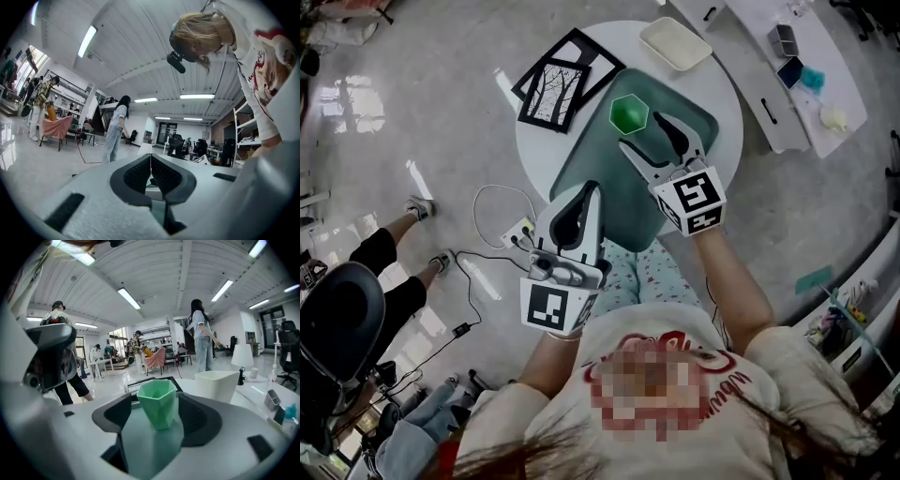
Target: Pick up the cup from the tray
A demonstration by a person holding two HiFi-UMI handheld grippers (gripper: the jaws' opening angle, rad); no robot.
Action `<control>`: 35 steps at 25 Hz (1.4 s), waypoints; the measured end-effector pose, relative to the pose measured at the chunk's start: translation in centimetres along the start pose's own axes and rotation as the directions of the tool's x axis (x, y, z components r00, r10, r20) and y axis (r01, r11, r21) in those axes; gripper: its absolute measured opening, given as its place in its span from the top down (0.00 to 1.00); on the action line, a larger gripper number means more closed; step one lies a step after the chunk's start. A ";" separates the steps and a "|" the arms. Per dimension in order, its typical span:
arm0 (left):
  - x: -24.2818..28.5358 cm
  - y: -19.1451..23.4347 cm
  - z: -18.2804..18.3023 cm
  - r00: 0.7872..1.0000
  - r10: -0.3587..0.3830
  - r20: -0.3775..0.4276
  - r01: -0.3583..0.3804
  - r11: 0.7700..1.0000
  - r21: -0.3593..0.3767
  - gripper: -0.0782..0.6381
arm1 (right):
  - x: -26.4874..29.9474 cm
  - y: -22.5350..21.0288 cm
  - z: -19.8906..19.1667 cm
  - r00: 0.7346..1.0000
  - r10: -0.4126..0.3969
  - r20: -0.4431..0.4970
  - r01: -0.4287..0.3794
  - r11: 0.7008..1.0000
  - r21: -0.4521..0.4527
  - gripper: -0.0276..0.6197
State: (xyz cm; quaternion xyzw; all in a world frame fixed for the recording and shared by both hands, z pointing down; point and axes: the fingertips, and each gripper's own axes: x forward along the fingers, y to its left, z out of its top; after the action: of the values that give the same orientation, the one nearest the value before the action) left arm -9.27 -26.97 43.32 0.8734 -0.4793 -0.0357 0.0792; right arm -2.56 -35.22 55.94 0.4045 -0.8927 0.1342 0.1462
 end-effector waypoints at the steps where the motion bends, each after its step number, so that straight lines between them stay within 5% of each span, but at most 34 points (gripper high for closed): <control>1: 0.0 0.1 -0.3 1.000 0.002 -0.005 -0.002 1.000 -0.002 0.87 | 0.4 0.0 -0.4 1.000 0.004 -0.017 -0.004 1.000 0.000 0.51; 11: 0.6 1.0 -1.6 1.000 0.023 -0.007 -0.023 1.000 -0.021 0.87 | 4.1 -0.1 -3.3 0.992 0.011 -0.129 -0.010 1.000 0.006 0.46; 35: 1.2 0.4 -1.1 0.999 0.012 -0.031 -0.011 1.000 0.014 0.87 | 2.2 -1.3 -1.5 0.991 -0.120 -0.067 0.121 0.993 0.011 0.48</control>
State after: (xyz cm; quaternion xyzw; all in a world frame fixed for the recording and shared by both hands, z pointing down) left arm -8.80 -28.06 44.45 0.8715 -0.4833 -0.0181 0.0808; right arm -2.67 -37.01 58.31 0.4542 -0.8603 0.1451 0.1803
